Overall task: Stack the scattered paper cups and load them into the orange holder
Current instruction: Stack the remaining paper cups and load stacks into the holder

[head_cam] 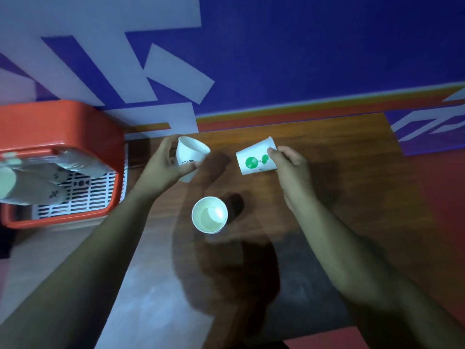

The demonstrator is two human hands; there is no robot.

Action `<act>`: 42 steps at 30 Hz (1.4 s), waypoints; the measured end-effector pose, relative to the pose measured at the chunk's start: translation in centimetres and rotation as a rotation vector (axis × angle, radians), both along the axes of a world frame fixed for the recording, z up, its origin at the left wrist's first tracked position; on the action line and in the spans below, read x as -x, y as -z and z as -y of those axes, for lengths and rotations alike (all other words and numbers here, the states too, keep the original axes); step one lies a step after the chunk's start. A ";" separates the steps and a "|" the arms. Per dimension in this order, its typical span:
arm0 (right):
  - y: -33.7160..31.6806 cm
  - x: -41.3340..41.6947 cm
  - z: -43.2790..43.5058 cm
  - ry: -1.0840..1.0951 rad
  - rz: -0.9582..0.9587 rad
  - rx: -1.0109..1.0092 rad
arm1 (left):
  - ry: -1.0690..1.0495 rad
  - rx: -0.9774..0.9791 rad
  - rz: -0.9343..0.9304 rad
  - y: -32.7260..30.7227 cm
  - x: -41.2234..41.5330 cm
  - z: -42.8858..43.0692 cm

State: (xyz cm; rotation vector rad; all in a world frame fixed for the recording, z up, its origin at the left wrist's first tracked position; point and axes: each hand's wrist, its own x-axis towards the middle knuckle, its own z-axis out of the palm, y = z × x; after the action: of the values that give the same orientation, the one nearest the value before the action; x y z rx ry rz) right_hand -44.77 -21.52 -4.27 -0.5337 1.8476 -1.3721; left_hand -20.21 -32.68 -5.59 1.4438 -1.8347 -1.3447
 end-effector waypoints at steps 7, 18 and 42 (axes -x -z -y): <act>-6.9 -4.9 -2.2 -0.264 0.085 0.253 | 0.099 0.058 -0.016 -5.7 -4.3 -7.7; -7.4 -12.1 -6.8 -0.779 0.032 0.099 | 0.004 0.054 -0.063 -7.5 -6.9 -15.4; 4.8 -19.8 -6.4 -0.087 -0.169 -0.119 | -0.035 -0.189 -0.169 -0.1 -23.1 -8.1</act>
State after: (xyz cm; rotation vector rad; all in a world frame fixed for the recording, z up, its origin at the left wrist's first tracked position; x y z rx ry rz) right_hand -24.93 -15.08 -9.08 -0.6780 2.0023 -1.1824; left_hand 2.90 -24.53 -5.51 1.3983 -1.6055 -1.6061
